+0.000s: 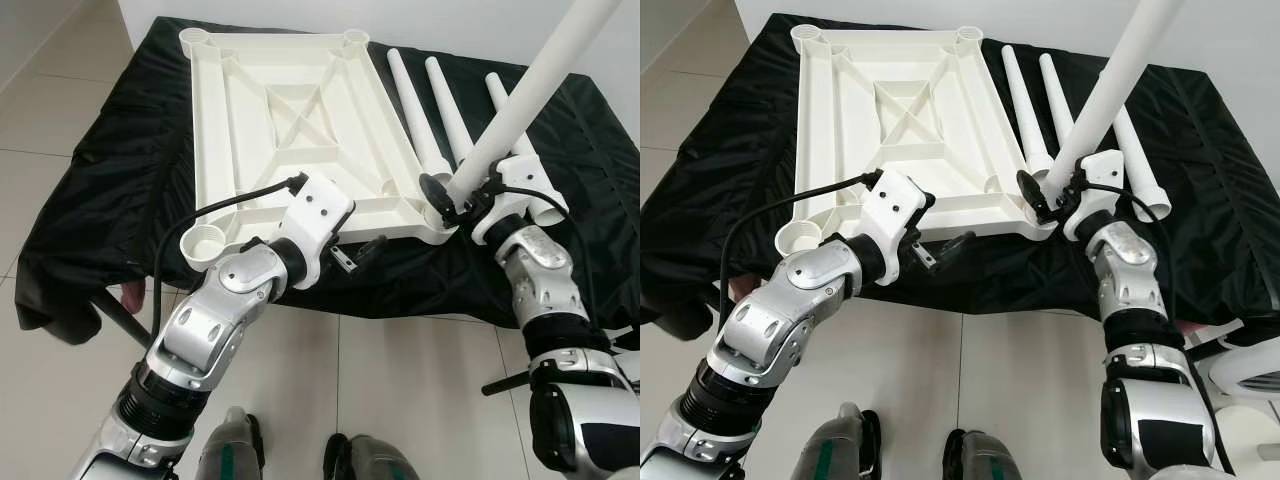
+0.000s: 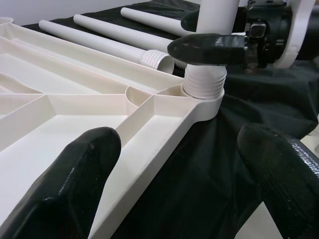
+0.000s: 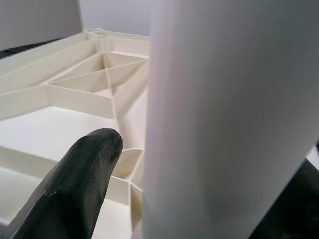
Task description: Building children table
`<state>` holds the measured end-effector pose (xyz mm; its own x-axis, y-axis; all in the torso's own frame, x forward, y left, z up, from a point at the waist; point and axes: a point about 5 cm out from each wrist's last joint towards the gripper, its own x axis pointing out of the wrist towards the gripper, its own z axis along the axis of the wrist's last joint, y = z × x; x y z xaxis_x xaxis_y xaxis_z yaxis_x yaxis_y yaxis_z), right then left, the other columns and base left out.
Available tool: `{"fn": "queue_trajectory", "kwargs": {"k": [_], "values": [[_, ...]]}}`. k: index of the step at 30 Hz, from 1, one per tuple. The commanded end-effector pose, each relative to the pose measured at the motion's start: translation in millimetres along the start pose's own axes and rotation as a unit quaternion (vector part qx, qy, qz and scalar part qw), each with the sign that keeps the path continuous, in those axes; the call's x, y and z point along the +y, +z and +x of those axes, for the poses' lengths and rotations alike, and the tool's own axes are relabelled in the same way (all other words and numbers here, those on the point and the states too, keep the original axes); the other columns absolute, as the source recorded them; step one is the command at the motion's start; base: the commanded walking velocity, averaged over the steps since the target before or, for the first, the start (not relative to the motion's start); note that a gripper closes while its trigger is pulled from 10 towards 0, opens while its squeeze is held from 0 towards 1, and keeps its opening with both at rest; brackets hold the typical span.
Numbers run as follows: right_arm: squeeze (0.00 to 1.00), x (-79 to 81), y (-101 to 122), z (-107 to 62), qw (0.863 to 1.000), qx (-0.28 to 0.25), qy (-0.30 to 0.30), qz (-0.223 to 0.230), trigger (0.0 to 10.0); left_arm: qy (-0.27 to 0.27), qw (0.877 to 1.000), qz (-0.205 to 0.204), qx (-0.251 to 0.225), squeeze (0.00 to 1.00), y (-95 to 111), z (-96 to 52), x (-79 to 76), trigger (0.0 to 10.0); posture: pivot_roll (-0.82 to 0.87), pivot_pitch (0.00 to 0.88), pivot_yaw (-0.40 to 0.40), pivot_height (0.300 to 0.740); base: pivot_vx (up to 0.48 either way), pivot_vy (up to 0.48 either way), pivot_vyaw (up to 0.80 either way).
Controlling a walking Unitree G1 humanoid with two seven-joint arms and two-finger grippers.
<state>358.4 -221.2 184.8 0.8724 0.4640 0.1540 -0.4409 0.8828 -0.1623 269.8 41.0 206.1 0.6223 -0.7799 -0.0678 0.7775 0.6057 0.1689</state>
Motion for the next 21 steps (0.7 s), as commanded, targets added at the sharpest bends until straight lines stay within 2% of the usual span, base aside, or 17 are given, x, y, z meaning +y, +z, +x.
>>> {"fn": "queue_trajectory", "kwargs": {"k": [1,7,15,16,18,19,21], "values": [[0.00,-3.4,-2.5,-3.1,1.000,0.014,0.025,0.007,10.0,-0.009,1.000,-0.004,-0.004,0.00,1.2,-1.7,-4.7,10.0,0.11,0.114,-0.076,0.740,0.000,0.000,0.00],[0.00,-8.0,-5.7,-8.0,0.998,0.033,0.060,0.008,10.0,-0.009,1.000,-0.004,-0.002,0.00,0.8,-2.3,-4.8,10.0,0.11,0.114,-0.073,0.740,0.000,0.000,0.00],[0.00,-12.0,-7.3,-11.3,0.997,0.040,0.068,0.008,10.0,-0.011,1.000,-0.004,-0.001,0.00,0.3,-2.7,-5.1,10.0,0.11,0.111,-0.072,0.740,0.000,0.000,0.00],[0.00,-13.2,-7.1,-11.5,0.997,0.039,0.065,0.009,4.4,-0.012,1.000,-0.004,-0.001,0.00,0.3,-2.7,-5.1,10.0,0.11,0.109,-0.071,0.740,0.000,0.000,0.00],[0.00,-14.0,-7.0,-11.7,0.997,0.038,0.063,0.010,4.4,-0.012,1.000,-0.004,-0.001,0.00,0.3,-2.6,-5.1,10.0,0.11,0.109,-0.071,0.740,0.000,0.000,0.00],[0.00,-14.9,-6.8,-11.9,0.997,0.037,0.062,0.011,0.0,-0.012,1.000,-0.004,-0.001,0.00,0.3,-2.6,-5.3,10.0,0.11,0.107,-0.072,0.740,0.000,0.000,0.00],[0.00,-15.3,-7.4,-12.1,0.997,0.036,0.063,0.016,0.0,-0.012,1.000,-0.004,-0.001,0.00,0.1,-2.6,-5.4,10.0,0.11,0.104,-0.072,0.740,0.000,0.000,0.00]]}}
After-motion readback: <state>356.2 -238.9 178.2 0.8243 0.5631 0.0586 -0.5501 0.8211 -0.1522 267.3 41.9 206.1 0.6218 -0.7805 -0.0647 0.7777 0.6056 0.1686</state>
